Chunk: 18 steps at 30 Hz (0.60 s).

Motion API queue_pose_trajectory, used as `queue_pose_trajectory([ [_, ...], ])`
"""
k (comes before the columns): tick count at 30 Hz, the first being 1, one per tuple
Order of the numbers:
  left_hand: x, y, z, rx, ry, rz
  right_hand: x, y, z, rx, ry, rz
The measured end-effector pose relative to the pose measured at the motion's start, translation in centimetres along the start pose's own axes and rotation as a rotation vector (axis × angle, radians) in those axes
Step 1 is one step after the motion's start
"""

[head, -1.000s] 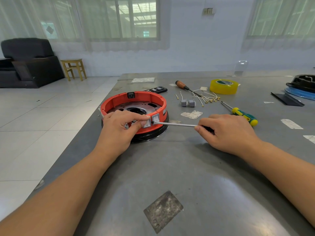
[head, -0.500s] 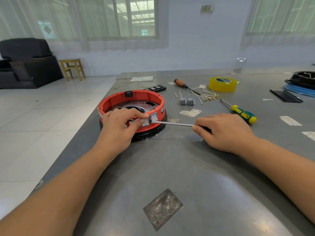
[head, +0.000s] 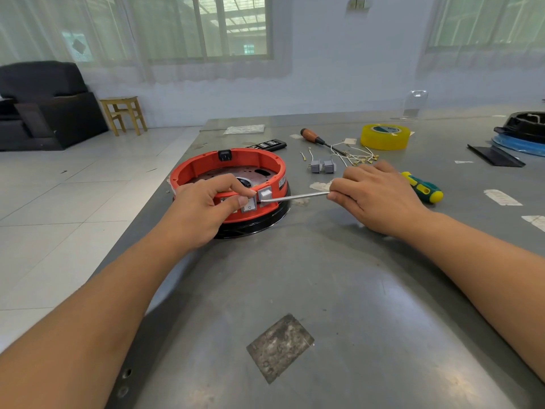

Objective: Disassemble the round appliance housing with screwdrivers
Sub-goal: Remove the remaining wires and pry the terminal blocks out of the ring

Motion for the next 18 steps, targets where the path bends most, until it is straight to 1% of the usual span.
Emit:
queue_pose_trajectory([
  [2, -0.1, 0.0, 0.0, -0.013, -0.006, 0.000, 0.2, 0.1, 0.0, 0.018, 0.003, -0.046],
  [6, -0.1, -0.1, 0.0, -0.020, -0.018, -0.008, 0.2, -0.7, 0.1, 0.113, 0.018, -0.115],
  [9, -0.1, 0.0, 0.0, -0.026, -0.021, 0.005, 0.1, -1.1, 0.2, 0.122, 0.015, -0.122],
  [12, -0.1, 0.0, -0.1, -0.018, -0.014, 0.000, 0.1, -1.2, 0.2, 0.056, 0.019, -0.106],
  [18, 0.1, 0.1, -0.2, -0.008, 0.001, 0.012, -0.6, -0.3, -0.8, -0.133, 0.033, 0.080],
])
Point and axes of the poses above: each hand's wrist, its own z-axis towards the middle knuckle, its own y-axis out of the palm, x = y × z, the point moved 8 cm from there along z, towards the middle knuckle, and after that the axes turned 13 degrees about x, right-handed, at the moved point
